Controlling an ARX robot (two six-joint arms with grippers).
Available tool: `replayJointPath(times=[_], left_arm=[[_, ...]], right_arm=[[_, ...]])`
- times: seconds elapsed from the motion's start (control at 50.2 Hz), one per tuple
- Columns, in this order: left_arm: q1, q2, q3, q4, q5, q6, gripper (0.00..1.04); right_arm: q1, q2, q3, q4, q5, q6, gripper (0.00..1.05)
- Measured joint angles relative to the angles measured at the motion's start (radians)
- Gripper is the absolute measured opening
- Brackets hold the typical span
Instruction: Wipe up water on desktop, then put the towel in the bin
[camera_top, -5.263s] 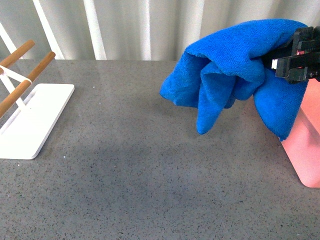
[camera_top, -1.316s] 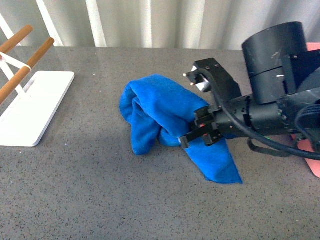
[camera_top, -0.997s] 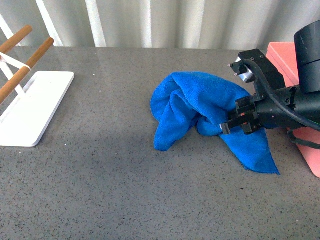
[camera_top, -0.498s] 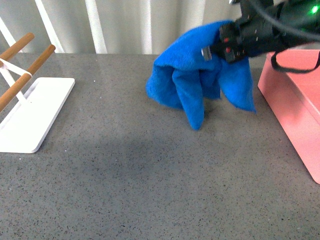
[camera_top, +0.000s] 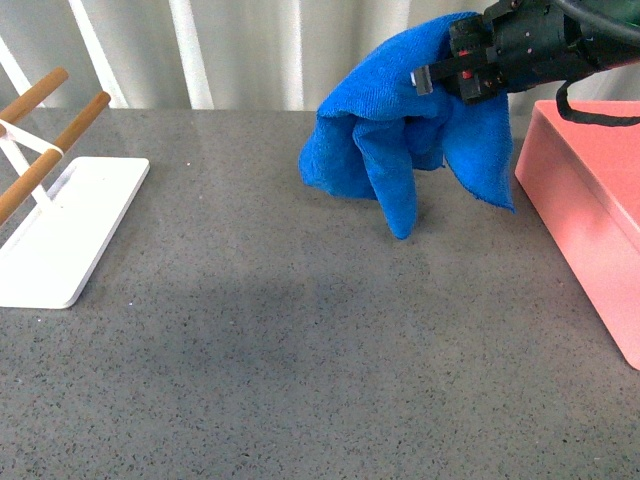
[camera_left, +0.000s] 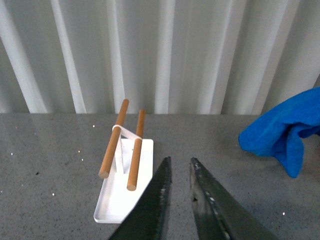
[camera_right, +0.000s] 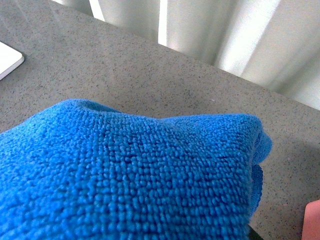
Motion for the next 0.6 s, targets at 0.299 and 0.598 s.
replayJointPath(times=[0.299, 0.598], left_arm=[[0.000, -0.011, 0.000, -0.006, 0.000, -0.001, 0.04], [0.000, -0.011, 0.000, -0.006, 0.000, -0.002, 0.47]], right_arm=[[0.008, 0.002, 0.019, 0.005, 0.007, 0.002, 0.04], [-0.017, -0.010, 0.124, 0.013, 0.108, -0.010, 0.04]])
